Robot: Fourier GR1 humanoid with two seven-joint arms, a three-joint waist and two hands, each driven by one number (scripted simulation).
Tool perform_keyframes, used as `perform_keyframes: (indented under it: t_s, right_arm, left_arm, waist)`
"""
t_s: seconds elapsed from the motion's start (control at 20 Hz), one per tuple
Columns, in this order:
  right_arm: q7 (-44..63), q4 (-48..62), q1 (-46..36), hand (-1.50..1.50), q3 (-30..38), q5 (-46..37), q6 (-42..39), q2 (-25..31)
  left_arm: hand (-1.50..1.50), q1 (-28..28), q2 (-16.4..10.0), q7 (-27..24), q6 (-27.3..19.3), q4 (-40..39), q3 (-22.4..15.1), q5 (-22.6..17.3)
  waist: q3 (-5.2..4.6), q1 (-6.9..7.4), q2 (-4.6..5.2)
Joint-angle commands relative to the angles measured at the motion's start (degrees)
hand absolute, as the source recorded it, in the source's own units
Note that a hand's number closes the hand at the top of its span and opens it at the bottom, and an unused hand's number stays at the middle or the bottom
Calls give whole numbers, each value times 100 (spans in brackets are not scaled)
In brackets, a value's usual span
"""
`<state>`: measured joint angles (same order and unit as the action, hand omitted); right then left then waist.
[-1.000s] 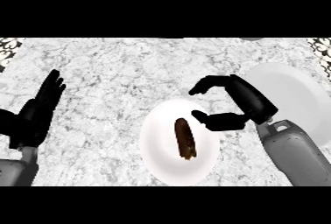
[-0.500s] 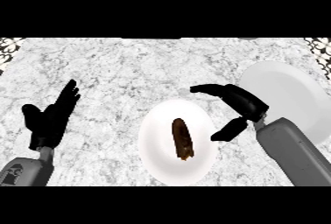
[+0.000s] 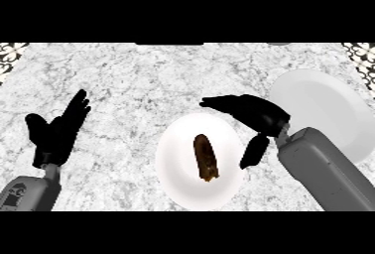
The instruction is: Pick the sweet potato from the plate and place it in the plate
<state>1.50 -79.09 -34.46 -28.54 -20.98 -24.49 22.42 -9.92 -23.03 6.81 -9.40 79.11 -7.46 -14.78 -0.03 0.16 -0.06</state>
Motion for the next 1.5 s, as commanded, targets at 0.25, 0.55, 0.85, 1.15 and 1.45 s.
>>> perform_keyframes:
  t_s: [0.25, 0.55, 0.85, 1.15, 1.45]
  right_arm:
    - [1163, -199, -163, -150, -407, -559, -1066, -333]
    - [1289, 192, -190, -150, -785, -1494, -987, -629]
    - [1678, 297, -282, -150, -760, -1841, -1626, -991]
    - [1104, 1078, -395, -150, -657, -2370, -1622, -1167]
    - [1128, 996, -188, -150, -612, -3009, -1625, -1526]
  left_arm:
    - [0, -217, 292, -165, 33, -455, 157, 208]
    - [0, -119, 302, -123, 153, -291, 206, 312]
    - [0, 141, 519, 60, 48, 144, 161, 469]
    - [0, 342, 421, 319, 234, 608, 333, 524]
    - [0, -25, 629, -67, 406, -237, 608, 745]
  waist:
    - [0, -30, 6]
    - [2, -6, 5]
    - [3, 15, 0]
    - [5, 42, 3]
    - [3, -3, 7]
